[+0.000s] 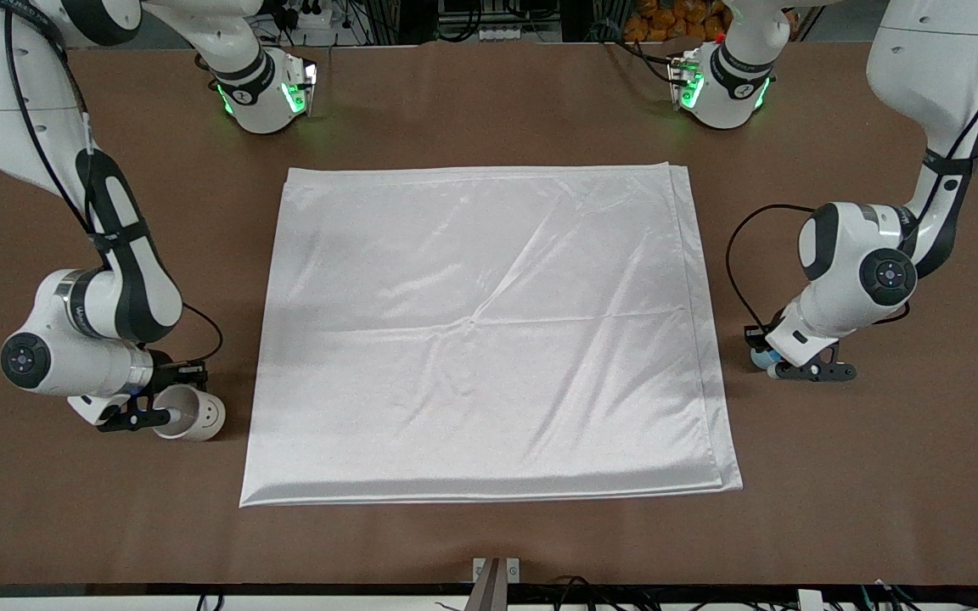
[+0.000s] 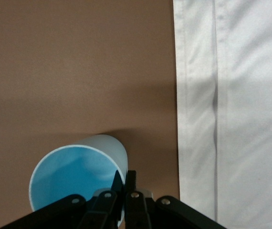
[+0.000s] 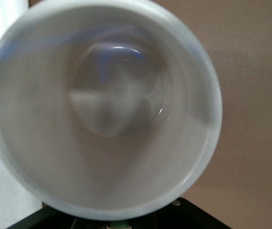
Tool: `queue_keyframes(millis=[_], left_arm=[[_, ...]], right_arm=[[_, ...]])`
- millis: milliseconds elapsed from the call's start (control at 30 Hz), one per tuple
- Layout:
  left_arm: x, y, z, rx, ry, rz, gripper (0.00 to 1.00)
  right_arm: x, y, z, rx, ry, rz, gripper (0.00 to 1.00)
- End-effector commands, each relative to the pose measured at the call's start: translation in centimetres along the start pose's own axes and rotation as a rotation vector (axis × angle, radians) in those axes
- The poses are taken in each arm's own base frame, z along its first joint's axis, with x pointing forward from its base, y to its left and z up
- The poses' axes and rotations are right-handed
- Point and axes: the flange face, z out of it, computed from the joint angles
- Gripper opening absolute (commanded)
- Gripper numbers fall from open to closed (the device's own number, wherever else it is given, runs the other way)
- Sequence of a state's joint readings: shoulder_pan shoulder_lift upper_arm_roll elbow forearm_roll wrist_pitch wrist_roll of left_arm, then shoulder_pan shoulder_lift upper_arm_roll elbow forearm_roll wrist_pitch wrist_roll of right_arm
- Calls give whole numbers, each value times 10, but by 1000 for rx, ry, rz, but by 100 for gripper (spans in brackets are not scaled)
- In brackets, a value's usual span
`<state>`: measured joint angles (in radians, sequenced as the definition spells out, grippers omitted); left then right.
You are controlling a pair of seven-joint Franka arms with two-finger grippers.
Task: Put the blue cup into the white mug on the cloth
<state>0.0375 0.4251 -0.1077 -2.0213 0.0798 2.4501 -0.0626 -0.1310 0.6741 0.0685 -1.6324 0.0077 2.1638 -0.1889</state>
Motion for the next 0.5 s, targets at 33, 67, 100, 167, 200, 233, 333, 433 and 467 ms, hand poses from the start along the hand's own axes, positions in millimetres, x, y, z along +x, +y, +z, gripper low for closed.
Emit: queue_keyframes(millis=[33,67,100,167,200,233,333,433,467], left_arm=[[-2,-9,-4,9,16,14,0],[-2,-9,-4,9,16,14,0],[-1,-9,-5,9,17,14,0],[-1,-9,-5,9,19,14,0],[-1,-9,-7,10,22,14,0],[-1,-9,-7,10,22,14,0],[0,-9,-11,11,26,13,0],[1,-8,-20,12,40,15,0],[2,-8,-22,12,43,16,0]], right_arm=[[-4,-17,-28,7,-9,14,0],[-4,-20,-31,6,-10,24,0],[-3,-26,-32,5,-10,41,0],[-3,-41,-35,1,-11,76,0],[-3,-47,-35,-1,-16,90,0],[-3,-52,-35,-1,-22,98,0],[-3,-68,-34,-2,-34,134,0],[-1,-96,-33,12,-42,173,0],[-1,-106,-35,22,-41,188,0]])
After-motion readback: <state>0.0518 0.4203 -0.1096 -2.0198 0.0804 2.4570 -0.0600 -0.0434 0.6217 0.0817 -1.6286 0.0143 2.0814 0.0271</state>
